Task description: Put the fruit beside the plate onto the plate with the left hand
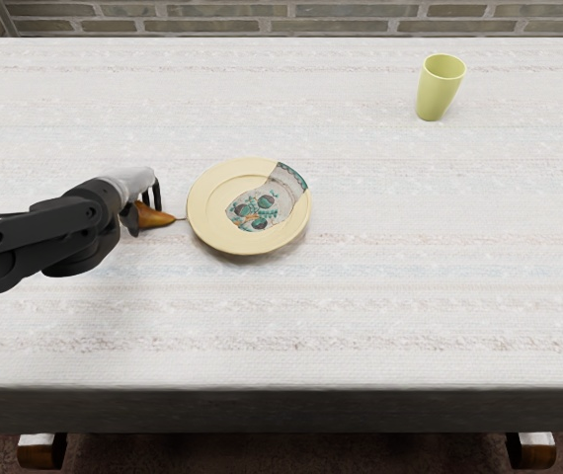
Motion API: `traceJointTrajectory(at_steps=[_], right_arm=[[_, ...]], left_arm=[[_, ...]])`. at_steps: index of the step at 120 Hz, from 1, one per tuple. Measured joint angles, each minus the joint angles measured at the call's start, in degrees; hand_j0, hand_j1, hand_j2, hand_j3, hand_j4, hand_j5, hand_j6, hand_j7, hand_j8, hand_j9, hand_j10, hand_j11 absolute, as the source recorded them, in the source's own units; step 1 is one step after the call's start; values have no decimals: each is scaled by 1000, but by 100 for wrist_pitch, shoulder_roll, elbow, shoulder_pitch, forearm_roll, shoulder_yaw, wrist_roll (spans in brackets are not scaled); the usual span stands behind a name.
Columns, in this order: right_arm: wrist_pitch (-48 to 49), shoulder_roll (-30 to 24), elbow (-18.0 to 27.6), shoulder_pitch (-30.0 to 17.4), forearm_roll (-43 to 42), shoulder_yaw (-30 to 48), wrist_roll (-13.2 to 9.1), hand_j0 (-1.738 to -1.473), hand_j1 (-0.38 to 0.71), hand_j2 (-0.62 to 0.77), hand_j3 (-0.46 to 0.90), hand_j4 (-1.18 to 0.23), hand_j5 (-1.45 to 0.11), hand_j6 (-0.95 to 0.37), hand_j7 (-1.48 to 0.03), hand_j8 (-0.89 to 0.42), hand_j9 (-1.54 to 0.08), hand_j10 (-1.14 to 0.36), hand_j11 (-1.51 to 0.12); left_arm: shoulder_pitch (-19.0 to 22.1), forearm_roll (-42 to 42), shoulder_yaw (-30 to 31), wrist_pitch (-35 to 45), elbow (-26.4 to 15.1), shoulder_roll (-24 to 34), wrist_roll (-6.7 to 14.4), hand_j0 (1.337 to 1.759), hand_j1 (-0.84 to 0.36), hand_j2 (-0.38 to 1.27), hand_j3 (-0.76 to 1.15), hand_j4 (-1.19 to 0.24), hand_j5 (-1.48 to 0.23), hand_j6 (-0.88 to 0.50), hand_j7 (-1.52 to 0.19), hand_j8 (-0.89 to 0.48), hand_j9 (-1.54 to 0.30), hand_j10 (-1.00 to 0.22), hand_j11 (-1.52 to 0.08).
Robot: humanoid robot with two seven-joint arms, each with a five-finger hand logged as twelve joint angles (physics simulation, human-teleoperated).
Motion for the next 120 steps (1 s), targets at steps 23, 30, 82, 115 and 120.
traceJointTrajectory(at_steps=[23,30,82,115,120], right_arm=[[0,0,0,0,0,0,0,-1658,-349,0,0,0,0,0,0,0,0,0,0],[0,0,0,0,0,0,0,-1658,-349,0,0,0,0,0,0,0,0,0,0],[0,0,0,0,0,0,0,-1658,-349,0,0,0,0,0,0,0,0,0,0],[0,0,0,0,0,0,0,-1658,-349,0,0,0,0,0,0,0,0,0,0],[0,0,0,0,0,0,0,-1658,-349,0,0,0,0,0,0,0,0,0,0]], left_arm=[[-91,-25,-8,-27,-29,109,-2,1655,-363,373,-60,-602,-999,-504,-961,-476,-968,-665,-962],[-97,-36,-9,-33,-34,212,-4,1654,-360,358,-45,-590,-1015,-498,-966,-469,-975,-661,-970],[-608,-97,-58,-159,-412,630,-1,1654,-339,325,-5,-611,-1052,-499,-982,-464,-983,-662,-975],[-859,-161,-145,-305,-757,540,-4,1654,-341,319,-1,-604,-1060,-491,-982,-469,-972,-661,-978],[-856,-183,-215,-352,-777,532,-5,1654,-344,320,-1,-602,-1061,-490,-981,-468,-971,-658,-978]])
